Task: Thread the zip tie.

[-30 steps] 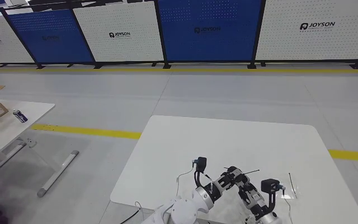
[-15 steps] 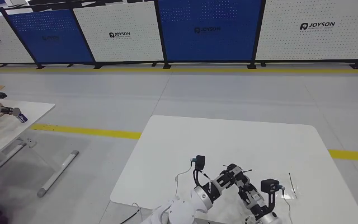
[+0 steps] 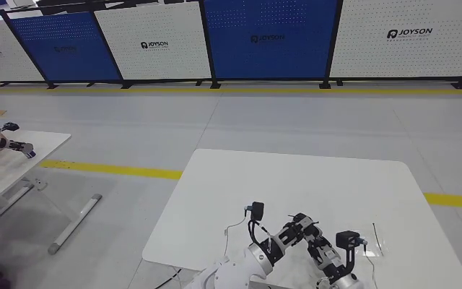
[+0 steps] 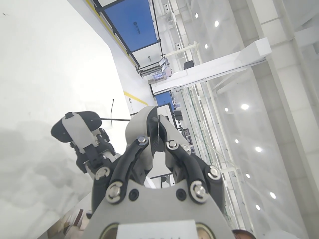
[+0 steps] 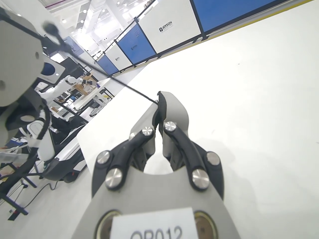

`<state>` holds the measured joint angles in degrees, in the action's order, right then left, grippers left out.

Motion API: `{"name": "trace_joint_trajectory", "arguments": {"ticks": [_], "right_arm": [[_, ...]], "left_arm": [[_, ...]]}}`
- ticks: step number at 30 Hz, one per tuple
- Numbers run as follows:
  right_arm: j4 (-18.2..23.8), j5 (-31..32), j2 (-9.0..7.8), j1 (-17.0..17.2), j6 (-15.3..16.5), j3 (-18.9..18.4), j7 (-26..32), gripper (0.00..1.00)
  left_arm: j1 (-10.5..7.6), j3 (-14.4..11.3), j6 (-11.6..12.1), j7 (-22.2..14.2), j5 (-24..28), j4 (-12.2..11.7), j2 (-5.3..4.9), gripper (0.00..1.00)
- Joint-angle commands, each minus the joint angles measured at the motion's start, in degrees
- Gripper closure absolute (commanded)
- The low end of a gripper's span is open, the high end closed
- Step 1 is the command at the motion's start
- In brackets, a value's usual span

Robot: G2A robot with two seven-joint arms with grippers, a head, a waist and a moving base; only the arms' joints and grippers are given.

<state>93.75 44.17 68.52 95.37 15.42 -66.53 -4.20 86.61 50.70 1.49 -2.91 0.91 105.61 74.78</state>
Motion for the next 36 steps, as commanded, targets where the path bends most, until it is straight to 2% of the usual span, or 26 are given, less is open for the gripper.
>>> {"name": "trace_joint_trajectory", "arguments": {"ticks": [1, 6, 10, 11, 12, 13, 22, 34, 36], "right_arm": [[0.0, 0.0, 0.03, 0.0, 0.0, 0.0, 0.0, 1.0], [-0.1, 0.1, 0.1, -0.1, 0.1, -0.1, 0.2, 1.0], [-0.1, -0.2, 0.18, -0.2, 0.3, -0.1, 0.1, 1.0], [0.0, -0.7, 0.21, -0.1, 0.5, -0.1, 0.1, 0.66], [0.0, -1.0, 0.22, -0.1, 0.6, -0.2, 0.0, 0.13], [0.1, -1.2, 0.23, 0.0, 0.8, -0.3, -0.2, 0.0], [1.4, -3.9, -0.05, 1.9, 4.1, -2.9, -2.3, 0.0], [7.3, -11.2, -1.73, 6.6, 4.1, -7.0, -9.6, 0.0], [8.3, -13.9, -2.06, 7.9, 4.1, -8.3, -12.8, 0.0]], "left_arm": [[0.34, -0.1, 0.0, 0.0, -0.4, 0.5, -0.06, 1.0], [1.03, -0.1, 0.2, 0.0, -1.2, 1.5, -0.23, 1.0], [1.22, -0.2, -0.4, 1.6, -2.7, 1.5, -0.24, 1.0], [1.05, -0.2, -0.8, 2.0, -2.7, 1.2, -0.19, 1.0], [0.89, -0.2, -0.9, 2.3, -2.6, 0.9, -0.14, 1.0], [0.71, -0.3, -1.0, 2.5, -2.4, 0.7, -0.08, 1.0], [-0.59, 0.9, -1.3, 4.0, 0.5, -0.9, 0.22, 1.0], [-0.68, 5.3, -1.2, 7.4, 5.1, -4.4, 0.2, 1.0], [-0.44, 6.0, -0.8, 7.8, 5.9, -5.0, 0.19, 1.0]]}}
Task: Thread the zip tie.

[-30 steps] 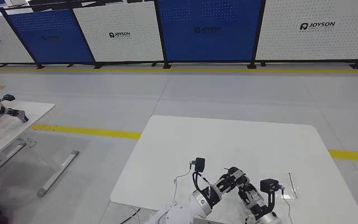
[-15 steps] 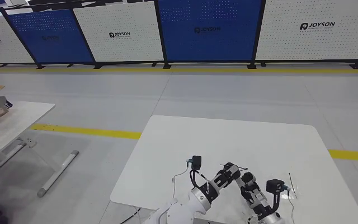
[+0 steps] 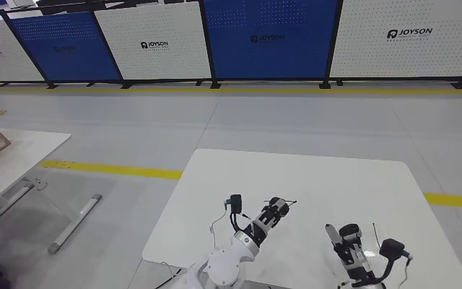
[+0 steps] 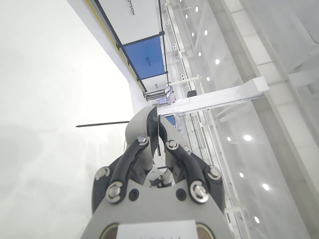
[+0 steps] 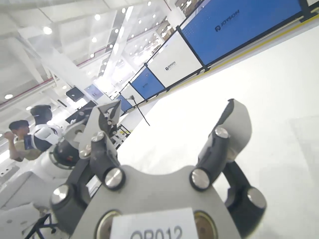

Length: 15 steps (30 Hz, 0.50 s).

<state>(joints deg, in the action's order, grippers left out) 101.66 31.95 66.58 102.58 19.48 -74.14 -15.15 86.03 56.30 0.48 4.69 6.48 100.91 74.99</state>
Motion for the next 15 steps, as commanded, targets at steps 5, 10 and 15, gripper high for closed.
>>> {"name": "trace_joint_trajectory", "arguments": {"ticks": [5, 10, 15], "right_arm": [[2.4, -7.2, -0.79, 3.3, 0.0, -3.7, -6.5, 0.0], [2.3, -11.5, -1.31, 5.6, 0.0, -7.4, -10.8, 0.0], [2.4, -15.0, -1.46, 6.9, 0.0, -9.6, -11.4, 0.0]], "left_arm": [[0.95, 1.8, 1.3, 1.7, 1.6, -1.6, -0.04, 1.0], [1.1, 2.8, 1.5, 6.1, 1.9, -3.4, 0.21, 1.0], [0.87, 3.6, 1.4, 9.6, 4.3, -4.7, 0.63, 1.0]]}}
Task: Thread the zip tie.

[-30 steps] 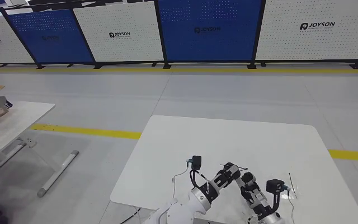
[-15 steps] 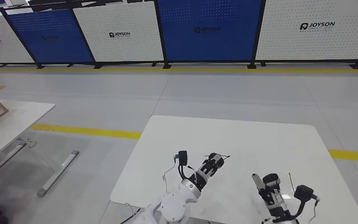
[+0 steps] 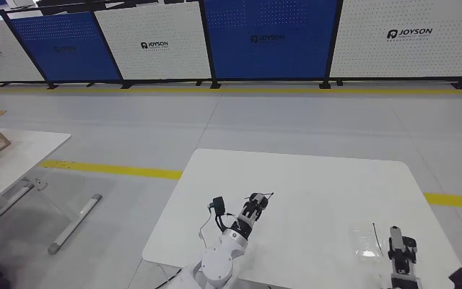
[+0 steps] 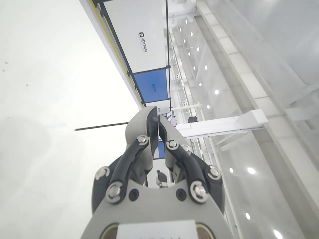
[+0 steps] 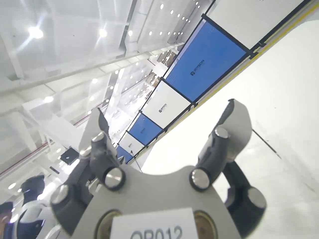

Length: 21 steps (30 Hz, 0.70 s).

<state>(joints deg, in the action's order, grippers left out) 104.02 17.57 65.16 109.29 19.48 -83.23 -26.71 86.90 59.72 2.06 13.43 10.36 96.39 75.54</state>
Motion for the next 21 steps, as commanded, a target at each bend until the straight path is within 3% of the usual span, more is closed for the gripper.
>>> {"name": "trace_joint_trajectory", "arguments": {"ticks": [1, 4, 21], "right_arm": [[0.2, -1.6, -0.07, 0.6, 0.0, -1.0, 0.7, 0.0], [-0.4, -0.7, -0.22, 1.2, -0.8, -2.1, 3.1, 0.0], [-0.4, -0.7, -0.22, 1.2, -0.8, -2.1, 3.1, 0.0]], "left_arm": [[0.01, 0.6, -0.4, 2.1, 1.1, -0.5, 0.17, 1.0], [0.1, 0.8, -0.7, 4.0, 0.6, -0.7, 0.29, 1.0], [0.1, 0.8, -0.7, 4.0, 0.6, -0.7, 0.29, 1.0]]}}
